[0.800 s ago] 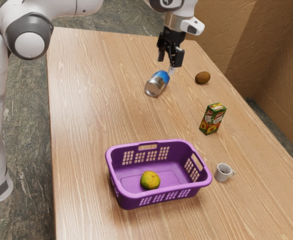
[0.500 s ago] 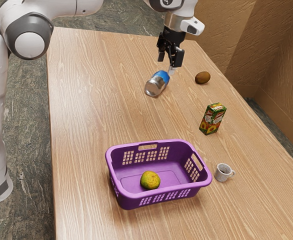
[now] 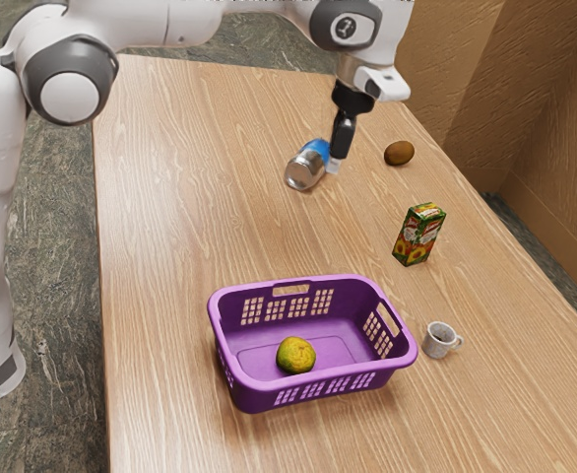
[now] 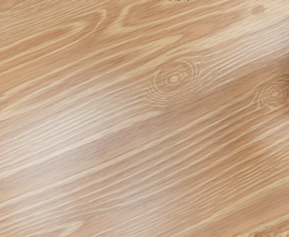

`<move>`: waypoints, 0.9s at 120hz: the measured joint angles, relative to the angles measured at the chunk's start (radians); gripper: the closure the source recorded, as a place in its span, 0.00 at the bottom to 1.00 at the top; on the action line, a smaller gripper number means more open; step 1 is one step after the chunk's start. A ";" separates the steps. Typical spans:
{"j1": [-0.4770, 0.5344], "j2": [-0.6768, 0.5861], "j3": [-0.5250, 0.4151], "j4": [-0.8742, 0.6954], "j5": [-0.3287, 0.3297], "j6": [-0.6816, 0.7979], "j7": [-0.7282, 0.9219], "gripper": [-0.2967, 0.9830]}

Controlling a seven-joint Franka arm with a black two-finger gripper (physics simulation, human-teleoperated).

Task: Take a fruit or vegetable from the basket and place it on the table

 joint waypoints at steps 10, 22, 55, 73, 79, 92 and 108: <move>-0.001 0.003 -0.039 -0.001 0.001 -0.001 0.097 0.23; -0.003 0.000 -0.115 -0.018 0.005 -0.004 0.194 0.23; -0.011 -0.005 -0.307 -0.059 0.067 -0.003 0.376 0.23; -0.008 -0.002 -0.327 -0.081 0.078 0.012 0.445 0.23; -0.008 0.005 -0.329 -0.081 0.076 0.021 0.464 0.23; -0.007 0.010 -0.331 -0.078 0.077 0.033 0.502 0.23; -0.007 0.012 -0.332 -0.077 0.075 0.038 0.538 0.23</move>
